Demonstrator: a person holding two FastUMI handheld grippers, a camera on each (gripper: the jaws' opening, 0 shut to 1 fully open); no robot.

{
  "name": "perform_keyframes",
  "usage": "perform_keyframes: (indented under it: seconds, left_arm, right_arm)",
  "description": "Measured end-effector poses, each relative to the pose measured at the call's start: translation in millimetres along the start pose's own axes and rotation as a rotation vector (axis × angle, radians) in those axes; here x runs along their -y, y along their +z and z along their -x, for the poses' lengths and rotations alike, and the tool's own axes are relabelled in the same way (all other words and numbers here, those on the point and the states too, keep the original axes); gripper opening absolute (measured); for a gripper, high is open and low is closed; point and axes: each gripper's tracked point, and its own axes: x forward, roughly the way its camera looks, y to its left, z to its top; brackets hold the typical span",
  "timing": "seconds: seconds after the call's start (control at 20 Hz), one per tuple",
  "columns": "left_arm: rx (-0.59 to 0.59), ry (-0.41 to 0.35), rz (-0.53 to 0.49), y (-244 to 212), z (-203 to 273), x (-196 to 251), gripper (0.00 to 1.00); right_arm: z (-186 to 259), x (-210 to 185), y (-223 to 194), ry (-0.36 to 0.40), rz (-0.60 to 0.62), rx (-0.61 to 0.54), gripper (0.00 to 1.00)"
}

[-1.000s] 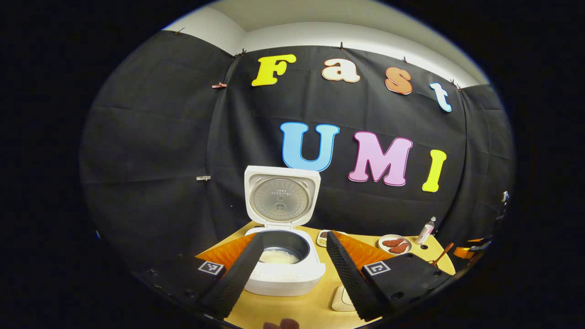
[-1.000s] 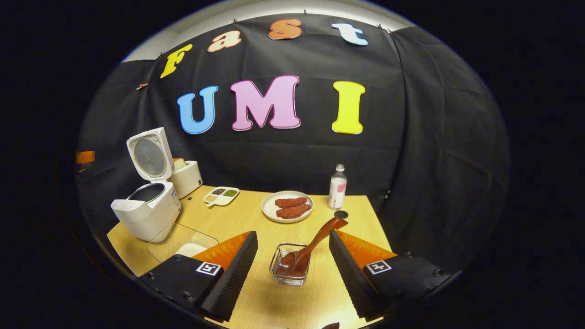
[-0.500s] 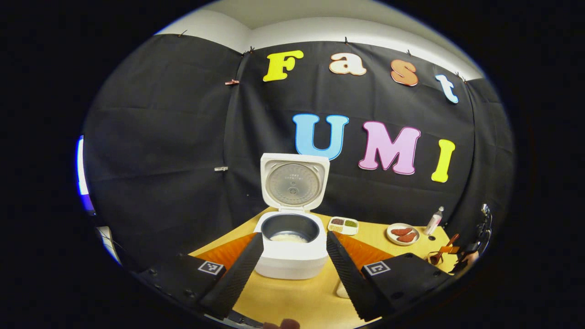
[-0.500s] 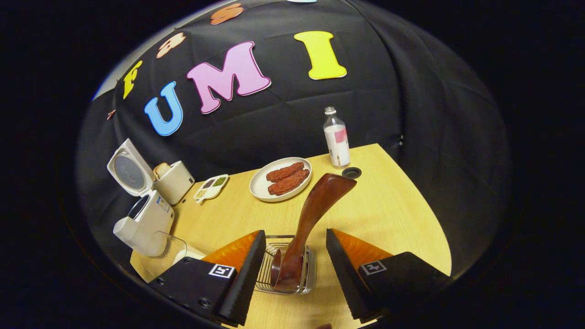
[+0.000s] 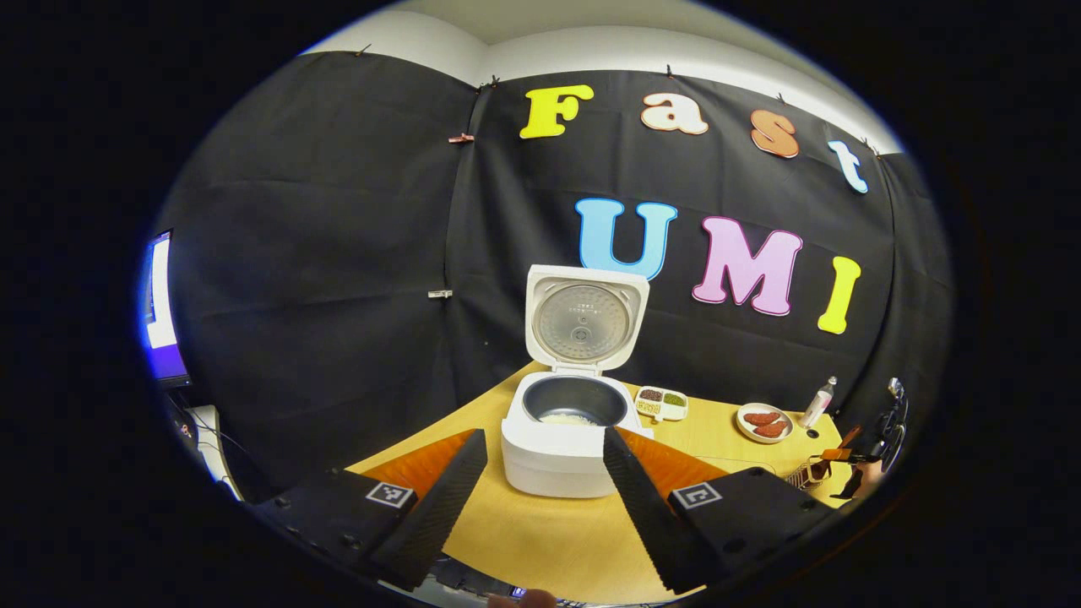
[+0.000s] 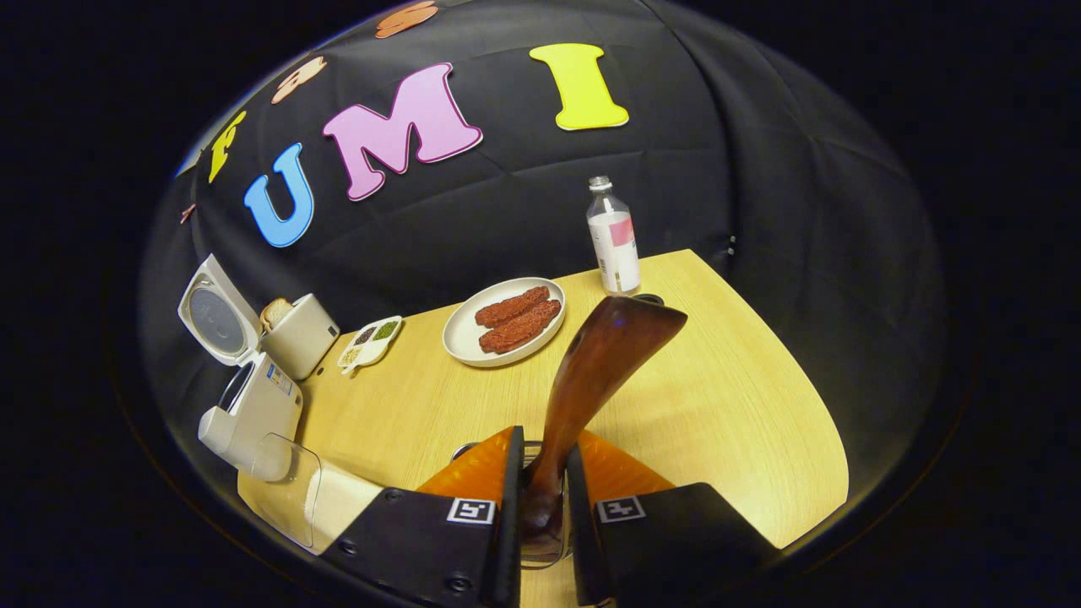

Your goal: Close the left gripper, press the button to open the rice cooker; take a wooden spoon from the chopstick holder with the right hand, scoop a spoonful of rice and pour it into the rice cooker, then put the wooden spoon back into the chopstick holder.

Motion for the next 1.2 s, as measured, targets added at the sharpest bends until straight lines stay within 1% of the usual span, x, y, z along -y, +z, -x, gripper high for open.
perform_keyframes:
  seconds: [0.05,0.1,0.2,0.3,0.35,0.5,0.55,0.6,0.8,0.9,1.05,1.2]
  left_arm:
    - [-0.003,-0.002,-0.001,-1.2,-0.1,-2.1,0.95]
    - [-0.005,-0.006,-0.004,-0.3,-0.3,-4.8,0.95]
    - [-0.009,-0.018,-0.009,-0.7,0.6,-7.0,0.95]
    - [-0.002,-0.026,-0.010,2.2,1.3,-8.7,0.95]
    - [0.001,-0.028,-0.009,2.1,1.2,-8.6,0.95]
    - [-0.001,-0.031,-0.006,1.3,1.6,-10.1,0.95]
    - [0.000,-0.031,-0.006,1.0,2.4,-10.3,0.95]
    - [0.002,-0.031,-0.008,2.5,2.2,-10.9,0.95]
    - [0.006,-0.031,-0.014,5.1,5.3,-14.4,0.95]
    - [0.009,-0.040,-0.015,5.3,5.4,-13.9,0.95]
    - [0.004,-0.068,-0.012,3.4,2.8,-12.3,0.95]
    - [0.008,-0.095,-0.007,5.8,-3.3,-13.3,0.95]
  right_arm:
    - [1.2,0.8,2.8,-0.004,-0.012,0.011,0.23]
    - [2.5,1.8,6.8,-0.009,-0.022,0.025,0.27]
    - [7.7,2.6,16.4,-0.013,-0.043,0.059,0.26]
    - [10.0,2.8,18.0,-0.010,-0.059,0.063,0.24]
    - [20.4,-0.9,20.6,0.012,-0.073,0.061,0.23]
    - [17.4,-3.4,18.7,0.014,-0.042,0.063,0.12]
    - [17.9,-5.1,18.0,0.006,-0.032,0.068,0.12]
    - [18.8,-7.2,22.5,0.008,-0.032,0.080,0.09]
    - [33.6,-12.6,51.1,0.006,-0.057,0.143,0.09]
    - [46.3,-17.6,65.3,0.013,-0.050,0.174,0.08]
    - [69.3,-33.4,85.7,0.033,-0.043,0.220,0.08]
    - [95.8,-61.4,104.9,0.060,-0.049,0.274,0.08]
